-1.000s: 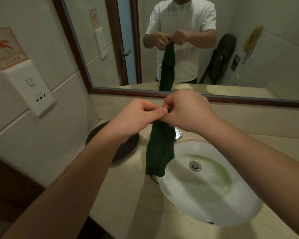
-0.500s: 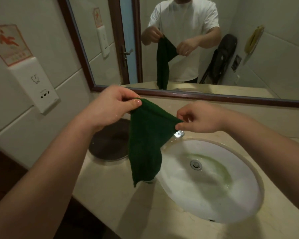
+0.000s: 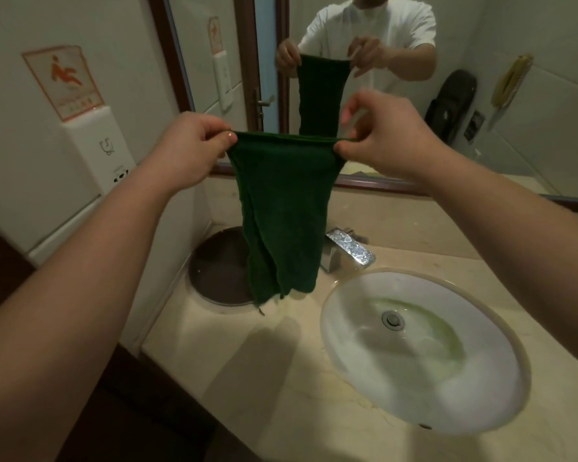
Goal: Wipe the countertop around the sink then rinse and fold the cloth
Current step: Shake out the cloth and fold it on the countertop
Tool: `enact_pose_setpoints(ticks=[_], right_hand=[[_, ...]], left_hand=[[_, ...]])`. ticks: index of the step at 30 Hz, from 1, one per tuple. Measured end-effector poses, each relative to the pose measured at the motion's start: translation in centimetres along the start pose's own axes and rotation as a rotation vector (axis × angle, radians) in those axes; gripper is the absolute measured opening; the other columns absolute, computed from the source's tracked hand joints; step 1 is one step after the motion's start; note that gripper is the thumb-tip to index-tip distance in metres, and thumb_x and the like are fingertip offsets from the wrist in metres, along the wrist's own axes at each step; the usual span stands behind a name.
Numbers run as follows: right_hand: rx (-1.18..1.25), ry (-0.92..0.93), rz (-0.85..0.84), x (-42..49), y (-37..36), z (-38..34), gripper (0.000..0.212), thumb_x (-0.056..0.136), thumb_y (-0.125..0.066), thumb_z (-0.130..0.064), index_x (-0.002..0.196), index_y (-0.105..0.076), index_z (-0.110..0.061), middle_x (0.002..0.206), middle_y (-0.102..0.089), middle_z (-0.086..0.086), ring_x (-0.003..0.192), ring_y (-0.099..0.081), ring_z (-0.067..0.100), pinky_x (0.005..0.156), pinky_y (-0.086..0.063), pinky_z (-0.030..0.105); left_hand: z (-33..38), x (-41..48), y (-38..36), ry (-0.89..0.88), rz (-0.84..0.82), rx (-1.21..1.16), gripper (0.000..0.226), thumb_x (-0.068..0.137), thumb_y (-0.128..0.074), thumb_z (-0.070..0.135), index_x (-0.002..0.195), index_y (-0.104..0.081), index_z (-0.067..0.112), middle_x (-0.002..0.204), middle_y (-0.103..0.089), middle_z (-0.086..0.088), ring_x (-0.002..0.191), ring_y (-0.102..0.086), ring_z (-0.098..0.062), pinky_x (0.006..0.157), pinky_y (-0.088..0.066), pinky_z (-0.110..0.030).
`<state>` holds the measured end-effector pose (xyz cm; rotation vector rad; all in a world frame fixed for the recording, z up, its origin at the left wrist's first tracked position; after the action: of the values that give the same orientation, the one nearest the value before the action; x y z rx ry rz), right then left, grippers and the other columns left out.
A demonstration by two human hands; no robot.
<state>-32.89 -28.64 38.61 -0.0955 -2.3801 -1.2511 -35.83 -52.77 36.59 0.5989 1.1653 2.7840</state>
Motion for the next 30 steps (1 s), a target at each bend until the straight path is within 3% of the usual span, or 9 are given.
enact_pose_setpoints(ticks=[3, 6, 10, 14, 17, 20, 23, 25, 30], right_hand=[[-0.051, 0.01, -0.035, 0.3, 0.3, -0.9, 0.029, 0.085, -0.07, -0.027, 0.113, -0.064, -0.022, 0.09, -0.064, -0.007, 0.08, -0.061, 0.005, 0.067, -0.047, 0.015], [-0.129, 0.024, -0.066, -1.4, 0.0, -1.7, 0.014, 0.083, -0.072, -0.028, 0.091, -0.072, -0.017, 0.083, -0.069, -0.001, 0.078, -0.064, 0.014, 0.075, -0.054, 0.029], [-0.092, -0.007, -0.24, -6.7, -2.6, -1.2, 0.017, 0.076, -0.076, -0.035, 0.075, -0.063, -0.025, 0.071, -0.062, -0.006, 0.067, -0.058, 0.01, 0.063, -0.049, 0.029], [-0.062, 0.03, -0.51, -14.7, -7.9, -0.4, 0.022, 0.071, -0.07, -0.048, 0.073, -0.058, -0.03, 0.084, -0.061, -0.013, 0.081, -0.059, 0.006, 0.071, -0.052, 0.034], [-0.011, 0.043, -0.748, -21.1, -13.1, 0.5, 0.025, 0.073, -0.067, -0.052, 0.079, -0.062, -0.028, 0.093, -0.065, -0.015, 0.084, -0.059, 0.004, 0.075, -0.05, 0.031], [0.154, -0.054, -0.871, -25.6, -16.5, 1.2, 0.019, 0.077, -0.067, -0.044, 0.078, -0.061, -0.027, 0.089, -0.067, -0.015, 0.084, -0.063, 0.004, 0.076, -0.051, 0.03], [0.294, -0.179, -0.87, -26.4, -18.1, 2.6, 0.016, 0.079, -0.07, -0.034, 0.074, -0.058, -0.025, 0.07, -0.061, -0.014, 0.067, -0.058, 0.004, 0.066, -0.051, 0.025], [0.316, -0.273, -0.813, -25.4, -19.0, 4.2, 0.017, 0.082, -0.072, -0.029, 0.074, -0.058, -0.022, 0.066, -0.062, -0.005, 0.06, -0.057, 0.009, 0.061, -0.048, 0.027], [0.251, -0.586, -0.622, -22.3, -21.2, 10.8, 0.015, 0.087, -0.067, -0.028, 0.082, -0.064, -0.014, 0.067, -0.071, 0.004, 0.059, -0.068, 0.011, 0.07, -0.054, 0.03]], left_hand=[[-0.1, 0.7, 0.0, -0.037, 0.048, 0.082, 0.018, 0.101, -0.044, 0.022, 0.093, -0.061, 0.023, 0.076, -0.054, 0.01, 0.071, -0.049, -0.004, 0.062, -0.034, -0.023], [-0.3, -0.6, -0.4, -0.093, 0.08, 0.062, 0.019, 0.101, -0.043, 0.018, 0.092, -0.059, 0.025, 0.077, -0.053, 0.014, 0.073, -0.05, -0.001, 0.064, -0.034, -0.021], [-2.9, -6.5, -3.1, -0.075, 0.01, -0.075, 0.02, 0.099, -0.045, 0.018, 0.095, -0.062, 0.028, 0.084, -0.062, 0.009, 0.082, -0.059, -0.006, 0.076, -0.046, -0.026], [-6.7, -16.1, -7.7, 0.007, -0.238, -0.088, 0.026, 0.099, -0.048, 0.016, 0.092, -0.063, 0.036, 0.081, -0.065, 0.009, 0.081, -0.06, 0.002, 0.067, -0.042, -0.007], [-10.0, -23.3, -11.5, 0.162, -0.467, -0.182, 0.027, 0.099, -0.049, 0.015, 0.088, -0.067, 0.032, 0.089, -0.066, 0.019, 0.084, -0.061, -0.001, 0.067, -0.043, -0.01], [-11.9, -27.9, -13.6, 0.275, -0.564, -0.257, 0.029, 0.097, -0.052, 0.013, 0.097, -0.063, 0.04, 0.085, -0.068, 0.017, 0.085, -0.063, -0.003, 0.074, -0.046, -0.018], [-13.5, -28.5, -14.7, 0.384, -0.512, -0.305, 0.027, 0.098, -0.05, 0.011, 0.085, -0.069, 0.025, 0.08, -0.068, 0.016, 0.081, -0.063, -0.002, 0.072, -0.047, -0.017], [-14.6, -27.4, -16.1, 0.455, -0.455, -0.363, 0.029, 0.098, -0.048, 0.005, 0.087, -0.068, 0.023, 0.08, -0.069, 0.012, 0.081, -0.065, -0.004, 0.074, -0.05, -0.018], [-16.8, -21.3, -21.2, 0.565, -0.391, -0.414, 0.021, 0.1, -0.045, 0.014, 0.094, -0.064, 0.022, 0.092, -0.067, -0.001, 0.087, -0.067, -0.016, 0.072, -0.06, -0.032]])
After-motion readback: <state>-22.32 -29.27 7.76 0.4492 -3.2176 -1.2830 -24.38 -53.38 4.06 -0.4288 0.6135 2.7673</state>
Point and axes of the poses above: each hand's wrist, its own x-axis towards the middle knuckle, its own y-axis out of the back of the hand, z = x × y, the point moved 7 cm from there along x, towards the middle knuckle
